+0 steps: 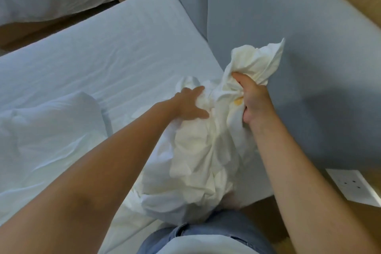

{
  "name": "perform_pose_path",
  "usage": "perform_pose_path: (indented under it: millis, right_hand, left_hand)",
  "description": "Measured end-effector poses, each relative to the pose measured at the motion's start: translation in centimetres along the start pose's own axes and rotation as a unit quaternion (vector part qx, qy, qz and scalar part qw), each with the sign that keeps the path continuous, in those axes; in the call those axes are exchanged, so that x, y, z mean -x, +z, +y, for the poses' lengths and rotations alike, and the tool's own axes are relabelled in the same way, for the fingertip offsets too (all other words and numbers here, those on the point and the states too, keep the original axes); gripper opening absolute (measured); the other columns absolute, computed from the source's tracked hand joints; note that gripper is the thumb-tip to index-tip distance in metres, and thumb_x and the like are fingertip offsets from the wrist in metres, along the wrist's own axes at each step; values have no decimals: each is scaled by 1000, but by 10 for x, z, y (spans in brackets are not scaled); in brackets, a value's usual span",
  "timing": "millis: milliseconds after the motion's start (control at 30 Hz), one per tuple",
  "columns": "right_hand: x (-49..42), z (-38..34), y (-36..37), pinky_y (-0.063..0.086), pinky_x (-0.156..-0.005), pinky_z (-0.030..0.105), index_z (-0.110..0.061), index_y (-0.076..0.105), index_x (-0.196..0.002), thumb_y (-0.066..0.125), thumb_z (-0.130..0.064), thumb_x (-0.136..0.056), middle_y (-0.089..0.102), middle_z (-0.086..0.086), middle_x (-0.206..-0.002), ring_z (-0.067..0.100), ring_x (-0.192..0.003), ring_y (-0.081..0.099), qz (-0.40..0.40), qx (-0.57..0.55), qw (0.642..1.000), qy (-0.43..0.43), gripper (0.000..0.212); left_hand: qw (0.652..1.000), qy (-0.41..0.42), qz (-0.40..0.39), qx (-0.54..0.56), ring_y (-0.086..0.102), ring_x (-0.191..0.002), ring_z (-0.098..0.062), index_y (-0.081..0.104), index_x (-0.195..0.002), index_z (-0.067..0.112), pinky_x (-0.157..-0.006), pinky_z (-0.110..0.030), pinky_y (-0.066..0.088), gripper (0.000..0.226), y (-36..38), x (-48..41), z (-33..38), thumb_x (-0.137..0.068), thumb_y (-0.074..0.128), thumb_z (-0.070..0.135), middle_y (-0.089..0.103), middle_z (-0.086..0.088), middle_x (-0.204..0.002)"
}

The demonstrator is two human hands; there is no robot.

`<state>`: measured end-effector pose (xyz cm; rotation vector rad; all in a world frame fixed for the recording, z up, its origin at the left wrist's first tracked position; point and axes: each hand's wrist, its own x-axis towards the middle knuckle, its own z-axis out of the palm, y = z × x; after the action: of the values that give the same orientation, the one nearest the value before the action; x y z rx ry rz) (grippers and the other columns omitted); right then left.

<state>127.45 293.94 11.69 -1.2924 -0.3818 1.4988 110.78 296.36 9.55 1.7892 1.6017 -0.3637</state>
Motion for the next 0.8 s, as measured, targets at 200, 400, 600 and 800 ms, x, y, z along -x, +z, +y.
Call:
perform_pose_path:
  millis: [200, 400, 600, 800]
  right_hand:
    - [6, 13, -14, 53, -61, 28, -17, 61, -89, 56, -23, -85, 65, 0, -71, 18, -67, 66, -11, -68, 996, 63, 8]
    - [18, -4, -10, 41, -42, 14, -21, 54, -40, 39, -11, -84, 46, -5, -42, 10, -37, 48, -28, -141, 989, 32, 48]
    - [21, -24, -16, 50, -53, 23, -14, 61, -74, 44, -16, -83, 60, 2, -58, 18, -55, 63, -33, -72, 996, 46, 19]
    - [18, -5, 15, 57, -69, 34, -19, 65, -100, 59, -32, -88, 74, 3, -82, 21, -75, 72, 13, -54, 997, 60, 18]
  left_hand:
    - [984, -12, 179, 5, 55, -100, -33, 51, -108, 9, -72, -31, 38, 23, -11, -9, -6, -85, 52, 10, 56, -16, -109]
    - [900, 126, 389, 150, 51, -85, -21, 51, -90, 18, -68, -22, 33, 12, -80, -21, 63, -87, 48, 7, 55, -7, -98]
    - [954, 102, 281, 7, 30, -134, -29, 26, -146, 19, -107, -34, 29, 62, -81, -33, 75, -91, 55, 21, 29, -10, -148]
    - [942, 125, 137, 280, 58, -96, -17, 66, -101, 12, -78, -27, 42, 30, 0, 39, 40, -93, 44, 31, 65, -2, -104]
